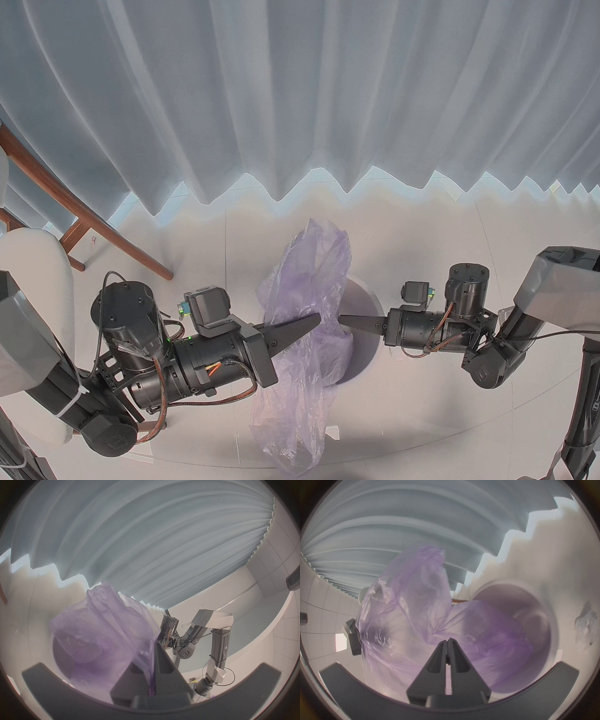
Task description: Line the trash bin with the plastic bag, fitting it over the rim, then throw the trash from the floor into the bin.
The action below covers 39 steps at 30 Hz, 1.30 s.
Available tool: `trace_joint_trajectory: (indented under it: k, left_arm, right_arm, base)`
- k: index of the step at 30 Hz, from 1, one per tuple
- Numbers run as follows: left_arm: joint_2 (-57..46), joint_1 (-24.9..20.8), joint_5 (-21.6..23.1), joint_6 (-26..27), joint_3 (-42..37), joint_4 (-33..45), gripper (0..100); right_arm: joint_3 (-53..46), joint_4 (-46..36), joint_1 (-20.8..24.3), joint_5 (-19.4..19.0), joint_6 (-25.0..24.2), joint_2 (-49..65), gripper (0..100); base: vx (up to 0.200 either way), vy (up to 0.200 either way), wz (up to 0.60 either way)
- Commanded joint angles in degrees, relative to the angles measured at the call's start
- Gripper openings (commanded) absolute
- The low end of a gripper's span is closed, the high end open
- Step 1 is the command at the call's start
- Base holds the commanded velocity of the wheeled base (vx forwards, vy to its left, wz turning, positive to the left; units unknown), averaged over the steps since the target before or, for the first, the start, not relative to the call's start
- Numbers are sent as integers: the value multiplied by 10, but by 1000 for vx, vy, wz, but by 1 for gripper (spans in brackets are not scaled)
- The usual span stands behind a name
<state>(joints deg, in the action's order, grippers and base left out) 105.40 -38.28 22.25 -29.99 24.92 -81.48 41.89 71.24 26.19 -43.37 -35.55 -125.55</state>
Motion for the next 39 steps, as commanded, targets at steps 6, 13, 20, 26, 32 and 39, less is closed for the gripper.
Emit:
trace_joint_trajectory:
  k: [6,13,20,26,32,39]
  left_arm:
    - [13,-5,-1,-35,5,4,0]
    - [38,8,-15,-35,42,24,0]
    - [47,17,-9,-58,109,69,0]
    - [39,13,-8,-64,148,117,0]
    - [29,11,-6,-63,152,126,0]
    - [20,11,-9,-64,143,125,0]
  right_arm:
    - [-42,-50,-112,21,-4,121,0]
    - [-181,-146,-112,22,5,257,0]
    - [-329,-109,-3,92,98,229,0]
    - [-371,-3,53,94,101,147,0]
    - [-377,104,98,94,103,32,0]
    - [-337,187,126,106,93,-63,0]
  base:
    - [0,0,0]
    - [0,0,0]
    - [0,0,0]
    - [0,0,0]
    - [0,0,0]
    - [0,0,0]
